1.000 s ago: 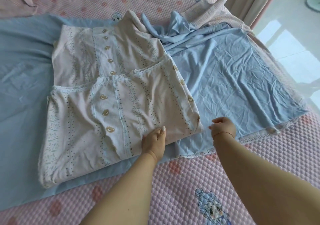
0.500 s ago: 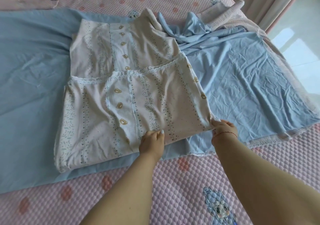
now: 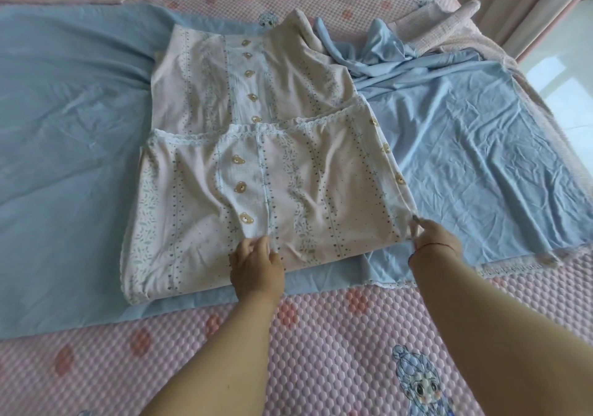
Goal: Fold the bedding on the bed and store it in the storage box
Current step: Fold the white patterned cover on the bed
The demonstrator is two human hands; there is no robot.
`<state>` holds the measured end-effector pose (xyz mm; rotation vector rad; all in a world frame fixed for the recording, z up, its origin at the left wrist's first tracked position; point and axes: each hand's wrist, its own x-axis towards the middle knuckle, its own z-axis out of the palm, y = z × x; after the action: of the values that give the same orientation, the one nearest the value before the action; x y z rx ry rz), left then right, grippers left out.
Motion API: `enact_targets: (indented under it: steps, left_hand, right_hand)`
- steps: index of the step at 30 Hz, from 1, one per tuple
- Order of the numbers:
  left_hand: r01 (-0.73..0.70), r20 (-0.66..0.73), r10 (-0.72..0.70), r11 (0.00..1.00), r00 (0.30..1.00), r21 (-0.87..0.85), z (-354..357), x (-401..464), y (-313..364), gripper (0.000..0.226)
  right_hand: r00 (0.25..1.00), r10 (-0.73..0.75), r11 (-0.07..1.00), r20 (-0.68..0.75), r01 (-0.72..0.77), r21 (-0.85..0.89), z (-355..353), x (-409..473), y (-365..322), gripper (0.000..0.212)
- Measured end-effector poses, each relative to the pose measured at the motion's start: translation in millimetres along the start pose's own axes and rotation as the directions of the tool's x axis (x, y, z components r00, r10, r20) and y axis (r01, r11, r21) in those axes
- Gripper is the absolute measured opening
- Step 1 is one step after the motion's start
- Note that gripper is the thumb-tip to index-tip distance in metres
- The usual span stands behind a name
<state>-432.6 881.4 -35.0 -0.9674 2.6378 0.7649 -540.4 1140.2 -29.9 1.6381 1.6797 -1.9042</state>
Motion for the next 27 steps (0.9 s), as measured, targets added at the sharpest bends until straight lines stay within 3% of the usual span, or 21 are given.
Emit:
enact_targets:
  steps: [3, 5, 7, 9, 11, 15, 19, 23, 26, 27]
  left_hand:
    - [0.050, -0.017, -0.049, 0.995, 0.999, 0.083, -3, -1, -2, 0.037]
    - [0.172, -0.061, -0.173, 0.985, 0.983, -0.011, -11, 2, -9, 0.038]
    - [0.317, -0.073, -0.332, 0.935, 0.941, -0.161, -21, 5, -18, 0.041]
    - [0.456, 0.034, -0.460, 0.864, 0.887, -0.213, -28, 8, -29, 0.049]
    - [0.520, 0.135, -0.503, 0.837, 0.853, -0.170, -28, 14, -39, 0.055]
    - [0.582, 0.150, -0.564, 0.763, 0.812, -0.282, -33, 22, -48, 0.061]
    - [0.656, 0.199, -0.656, 0.583, 0.728, -0.479, -43, 26, -44, 0.067]
    - [0.559, 0.163, -0.739, 0.327, 0.654, -0.762, -41, 38, -46, 0.087]
    - [0.574, 0.234, -0.729, 0.257, 0.643, -0.778, -1, 68, -84, 0.108]
    - [0.584, 0.284, -0.713, 0.215, 0.642, -0.783, -2, 68, -84, 0.102]
  right_hand:
    - [0.996, 0.012, 1.000, -0.086, -0.012, 0.000, 22, -25, 25, 0.065]
    - [0.992, 0.122, 0.989, -0.040, -0.118, 0.090, 35, -41, 44, 0.098]
    - [0.982, 0.181, 0.980, 0.058, -0.185, 0.074, 43, -43, 58, 0.113]
    - [0.969, 0.189, 0.980, 0.161, -0.198, 0.038, 51, -34, 70, 0.106]
    - [0.971, 0.170, 0.984, 0.168, -0.177, 0.026, 56, -29, 73, 0.086]
    - [0.984, 0.154, 0.986, 0.085, -0.159, 0.050, 56, -27, 73, 0.086]
    - [0.981, 0.157, 0.981, 0.117, -0.168, 0.097, 64, -40, 73, 0.058]
    - [0.961, 0.183, 0.973, 0.207, -0.207, 0.100, 73, -50, 78, 0.030]
    - [0.960, 0.181, 0.973, 0.213, -0.206, 0.104, 74, -54, 77, 0.026]
    - [0.962, 0.178, 0.974, 0.208, -0.203, 0.105, 74, -55, 76, 0.025]
